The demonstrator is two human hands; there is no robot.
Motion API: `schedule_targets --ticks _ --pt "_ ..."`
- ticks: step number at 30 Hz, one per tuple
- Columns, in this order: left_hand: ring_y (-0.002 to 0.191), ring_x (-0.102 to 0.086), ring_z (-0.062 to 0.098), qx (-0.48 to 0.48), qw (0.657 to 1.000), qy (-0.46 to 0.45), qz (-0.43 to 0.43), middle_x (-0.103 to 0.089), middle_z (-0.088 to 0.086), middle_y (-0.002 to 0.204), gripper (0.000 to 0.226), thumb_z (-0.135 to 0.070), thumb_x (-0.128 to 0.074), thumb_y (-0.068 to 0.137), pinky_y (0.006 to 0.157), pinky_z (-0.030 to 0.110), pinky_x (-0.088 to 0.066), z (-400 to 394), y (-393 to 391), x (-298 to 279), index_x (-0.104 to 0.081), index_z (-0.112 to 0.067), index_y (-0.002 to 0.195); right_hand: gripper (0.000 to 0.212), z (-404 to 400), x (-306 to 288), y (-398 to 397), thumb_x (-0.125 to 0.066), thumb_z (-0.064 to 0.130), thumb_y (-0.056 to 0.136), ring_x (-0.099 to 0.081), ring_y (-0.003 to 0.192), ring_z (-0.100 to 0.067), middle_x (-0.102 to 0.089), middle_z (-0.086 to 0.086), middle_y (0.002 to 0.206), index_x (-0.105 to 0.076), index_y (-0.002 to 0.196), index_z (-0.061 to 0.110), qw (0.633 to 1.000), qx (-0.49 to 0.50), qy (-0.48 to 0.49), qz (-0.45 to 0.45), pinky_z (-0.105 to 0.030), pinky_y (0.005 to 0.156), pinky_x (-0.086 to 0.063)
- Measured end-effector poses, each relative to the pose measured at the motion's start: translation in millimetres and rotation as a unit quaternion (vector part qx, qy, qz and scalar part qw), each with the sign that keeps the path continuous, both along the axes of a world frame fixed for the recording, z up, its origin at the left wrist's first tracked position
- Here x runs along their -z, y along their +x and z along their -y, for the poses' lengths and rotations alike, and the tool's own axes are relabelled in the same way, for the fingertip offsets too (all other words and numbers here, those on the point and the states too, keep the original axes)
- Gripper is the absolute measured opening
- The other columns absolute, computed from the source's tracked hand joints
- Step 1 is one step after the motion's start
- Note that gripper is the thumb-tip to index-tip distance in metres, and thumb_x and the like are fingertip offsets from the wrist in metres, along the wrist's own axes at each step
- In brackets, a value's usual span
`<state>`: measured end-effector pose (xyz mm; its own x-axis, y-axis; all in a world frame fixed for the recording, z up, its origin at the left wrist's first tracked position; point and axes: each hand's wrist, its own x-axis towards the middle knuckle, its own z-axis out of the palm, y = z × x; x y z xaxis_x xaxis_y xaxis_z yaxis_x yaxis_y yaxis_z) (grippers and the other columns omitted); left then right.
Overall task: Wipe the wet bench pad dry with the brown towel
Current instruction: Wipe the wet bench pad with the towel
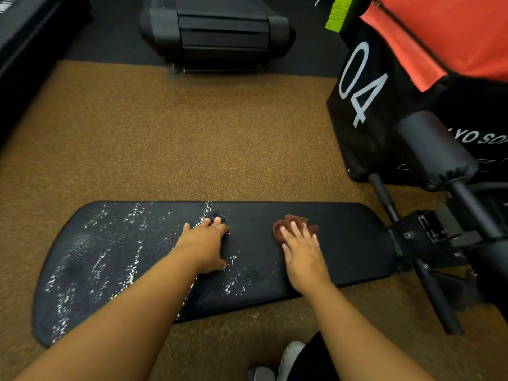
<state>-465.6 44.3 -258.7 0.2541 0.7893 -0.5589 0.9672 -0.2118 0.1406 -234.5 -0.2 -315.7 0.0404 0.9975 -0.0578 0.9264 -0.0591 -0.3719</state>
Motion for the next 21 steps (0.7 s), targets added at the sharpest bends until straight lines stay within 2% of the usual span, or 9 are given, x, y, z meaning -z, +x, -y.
schedule_targets --ticks 2,4,6,8,10,13,15,18,21 --pt "0.149 -0.006 0.02 -0.002 1.0 0.002 -0.001 -0.004 -0.003 0.162 0.091 -0.044 -0.072 0.077 0.119 0.053 -0.01 1.1 1.8 -0.3 -0.02 -0.025 0.149 0.047 12.7 -3.9 -29.1 -0.031 0.029 0.1 -0.009 0.145 -0.024 -0.019 -0.003 0.157 -0.031 0.147 0.022 0.999 -0.037 -0.015 0.007 -0.042 0.116 -0.001" --pt "0.149 -0.006 0.02 -0.002 1.0 0.005 -0.002 -0.004 -0.003 0.162 0.091 -0.044 -0.072 0.077 0.119 0.053 -0.011 1.0 2.5 -0.1 -0.019 -0.025 0.149 0.051 37.6 -3.3 -41.2 -0.028 0.035 0.096 -0.011 0.145 -0.023 -0.023 -0.002 0.155 -0.035 0.145 0.022 0.982 -0.188 -0.008 -0.016 -0.047 0.117 -0.004" --pt "0.149 -0.006 0.02 -0.001 1.0 0.006 0.001 -0.004 -0.003 0.162 0.092 -0.045 -0.072 0.077 0.118 0.054 -0.011 0.6 0.8 0.4 -0.019 -0.026 0.149 0.048 45.7 -3.4 -15.9 -0.036 0.034 0.096 -0.007 0.144 -0.015 -0.023 0.005 0.154 -0.037 0.143 0.026 0.956 -0.289 -0.026 -0.035 -0.041 0.116 0.002" --pt "0.149 -0.005 0.019 -0.003 1.0 0.003 0.007 -0.003 -0.004 0.162 0.092 -0.046 -0.072 0.077 0.118 0.054 -0.011 0.8 -1.2 1.3 -0.018 -0.027 0.15 0.046 32.7 4.8 17.7 -0.048 0.025 0.095 -0.009 0.142 -0.012 -0.027 0.006 0.152 -0.041 0.141 0.029 0.96 -0.278 -0.008 -0.026 -0.041 0.117 -0.005" --pt "0.149 -0.005 0.019 -0.006 1.0 0.001 0.012 -0.003 -0.004 0.162 0.092 -0.045 -0.072 0.077 0.118 0.055 -0.011 1.4 -1.8 1.7 -0.018 -0.027 0.15 0.046 21.3 5.9 30.9 -0.049 0.022 0.097 -0.009 0.142 -0.012 -0.029 0.004 0.152 -0.041 0.141 0.028 0.987 -0.157 0.013 -0.018 -0.044 0.118 -0.012" --pt "0.149 -0.005 0.02 -0.009 1.0 0.003 0.015 -0.003 -0.004 0.162 0.092 -0.044 -0.072 0.077 0.119 0.054 -0.011 2.3 -0.8 2.1 -0.018 -0.027 0.15 0.047 27.7 2.6 -5.2 -0.041 0.026 0.099 -0.009 0.145 -0.019 -0.021 0.0 0.156 -0.033 0.146 0.024 0.999 -0.036 0.007 -0.003 -0.036 0.116 0.005" --pt "0.149 -0.005 0.02 -0.011 1.0 0.004 0.016 -0.003 -0.003 0.162 0.092 -0.043 -0.072 0.077 0.119 0.054 -0.011 2.0 0.0 1.9 -0.019 -0.026 0.149 0.048 50.3 2.1 -26.5 -0.039 0.03 0.098 -0.009 0.145 -0.02 -0.02 0.0 0.155 -0.034 0.145 0.024 0.99 -0.138 -0.008 -0.031 -0.035 0.113 0.01" --pt "0.149 -0.005 0.02 -0.01 1.0 0.003 0.018 -0.003 -0.003 0.162 0.092 -0.044 -0.072 0.076 0.119 0.054 -0.01 1.6 -1.3 1.5 -0.019 -0.027 0.149 0.047 65.2 -5.4 2.1 -0.043 0.032 0.096 -0.004 0.144 -0.007 -0.021 0.01 0.153 -0.038 0.142 0.031 0.945 -0.32 -0.043 -0.054 -0.033 0.114 0.008" --pt "0.149 -0.004 0.019 -0.011 1.0 0.003 0.022 -0.003 -0.004 0.162 0.092 -0.045 -0.072 0.076 0.118 0.055 -0.01 2.4 -2.7 1.4 -0.019 -0.027 0.149 0.048 37.3 -7.0 47.5 -0.052 0.02 0.095 -0.006 0.143 -0.008 -0.023 0.011 0.151 -0.04 0.141 0.032 0.961 -0.269 -0.052 -0.042 -0.037 0.119 -0.003"
